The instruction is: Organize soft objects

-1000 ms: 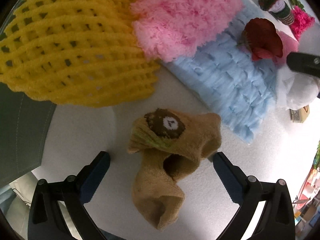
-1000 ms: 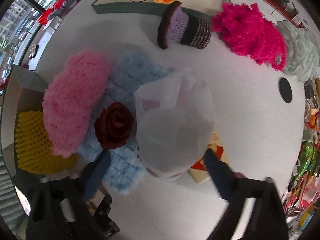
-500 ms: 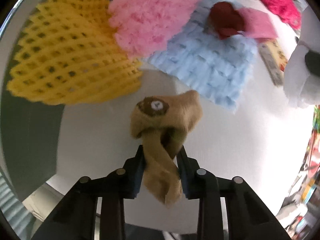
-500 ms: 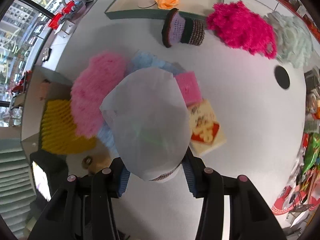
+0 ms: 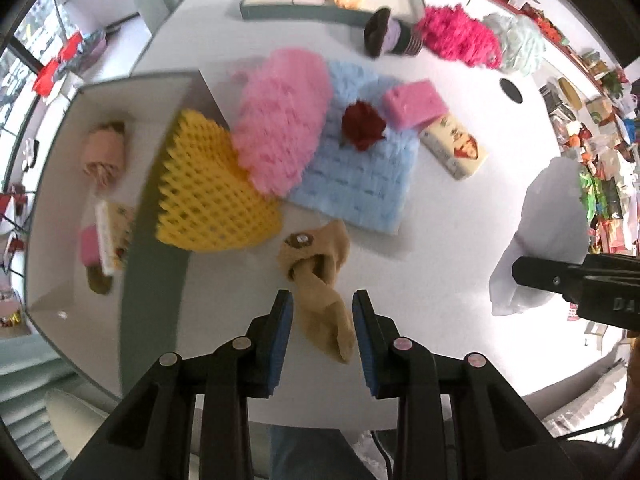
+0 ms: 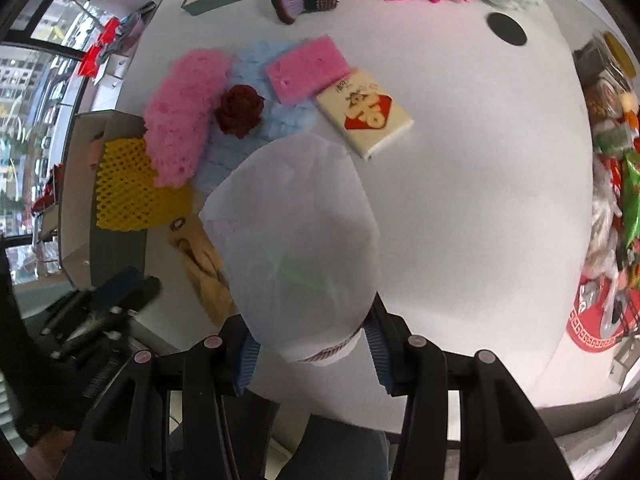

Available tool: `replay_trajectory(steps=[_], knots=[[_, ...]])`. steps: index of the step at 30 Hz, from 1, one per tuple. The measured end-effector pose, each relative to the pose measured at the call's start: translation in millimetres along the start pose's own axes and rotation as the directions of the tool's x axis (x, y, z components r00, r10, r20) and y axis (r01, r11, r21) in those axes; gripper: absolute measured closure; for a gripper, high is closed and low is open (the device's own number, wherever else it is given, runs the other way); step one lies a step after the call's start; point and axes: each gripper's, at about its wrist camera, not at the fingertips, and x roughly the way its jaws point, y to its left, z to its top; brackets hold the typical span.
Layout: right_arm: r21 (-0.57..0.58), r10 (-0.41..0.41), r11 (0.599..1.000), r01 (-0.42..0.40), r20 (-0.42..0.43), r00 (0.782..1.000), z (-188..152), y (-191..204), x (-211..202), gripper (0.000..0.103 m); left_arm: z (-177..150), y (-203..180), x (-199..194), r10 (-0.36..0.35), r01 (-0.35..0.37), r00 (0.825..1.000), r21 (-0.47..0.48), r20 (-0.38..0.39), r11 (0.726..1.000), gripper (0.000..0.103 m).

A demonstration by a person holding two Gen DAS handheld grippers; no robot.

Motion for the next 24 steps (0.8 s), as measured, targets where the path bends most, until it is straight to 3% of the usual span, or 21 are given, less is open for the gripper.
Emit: replay_trajectory(steps=[4,12,24], knots=[[-0.009,0.005,1.000,-0.005,0.021,1.000,0.9,15.1,-5.1,0.052,-10.9,0.7,-17.7,0.013,-0.014,0.999,0.027,0.040,1.000,0.070],[0.004,0.047,0.999,-0.048,0.074,0.996,3.8,33.6,-20.9,0.052,-1.0,14.6,-48.7,0.027,-0.040,0.991,0.098,0.131,0.994,0.070],[0.124,0.033,0.991,-0.048,0.125,0.992,-7.9,51.4,-18.4,0.052,7.1,50.0,-52.7,-0.033,0.006,0.989,0.181,0.146,0.983,0.070]])
